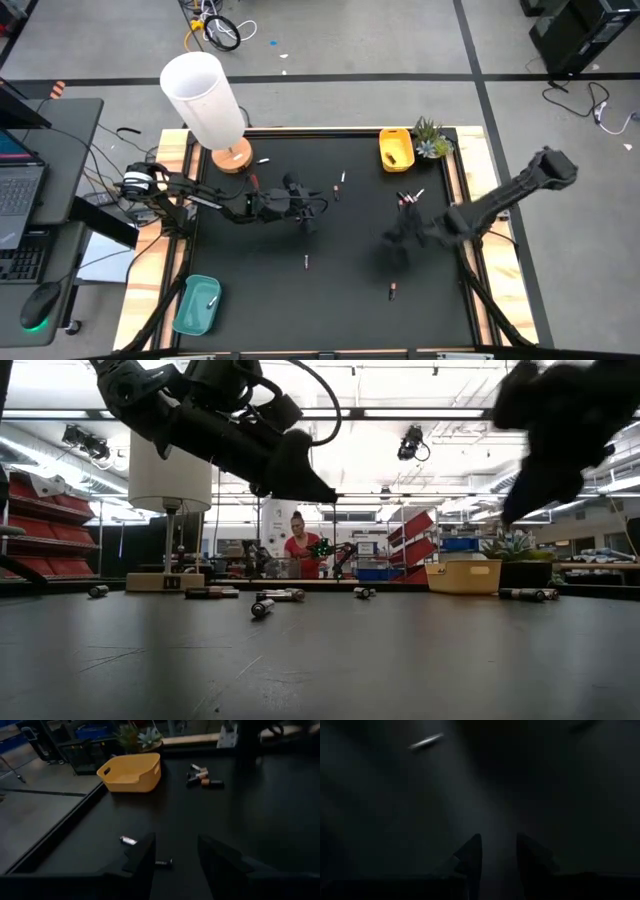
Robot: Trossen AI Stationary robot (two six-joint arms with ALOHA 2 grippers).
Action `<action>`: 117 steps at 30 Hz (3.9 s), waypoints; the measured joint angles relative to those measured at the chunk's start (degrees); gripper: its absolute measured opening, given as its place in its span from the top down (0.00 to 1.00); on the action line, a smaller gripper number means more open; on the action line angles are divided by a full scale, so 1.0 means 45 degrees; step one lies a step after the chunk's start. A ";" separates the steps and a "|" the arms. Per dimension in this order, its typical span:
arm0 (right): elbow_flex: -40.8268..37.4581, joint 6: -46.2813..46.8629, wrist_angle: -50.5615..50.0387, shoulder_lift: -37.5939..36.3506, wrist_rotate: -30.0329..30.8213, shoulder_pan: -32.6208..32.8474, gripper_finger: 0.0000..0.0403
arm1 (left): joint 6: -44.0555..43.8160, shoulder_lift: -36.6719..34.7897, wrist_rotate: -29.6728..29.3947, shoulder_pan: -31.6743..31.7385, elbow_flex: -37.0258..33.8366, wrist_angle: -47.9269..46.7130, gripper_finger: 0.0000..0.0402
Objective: Sort batteries
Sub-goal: Put the black battery into the yellow bin
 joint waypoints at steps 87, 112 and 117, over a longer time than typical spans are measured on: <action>0.8733 -0.1945 -0.9031 0.8807 -0.1961 0.1944 0.69 | 0.0483 -0.0015 0.2236 -0.2837 0.0000 -0.1152 0.60; 0.7906 -1.2356 -0.5881 0.8817 -0.3413 -0.1776 0.69 | -0.2079 -0.0015 -0.1216 -0.4272 0.0005 -0.0114 0.60; 0.7868 -1.2991 -0.5011 0.8817 -0.3460 -0.1990 0.69 | -0.2381 -0.0015 -0.1427 -0.4805 0.0005 -0.0119 0.60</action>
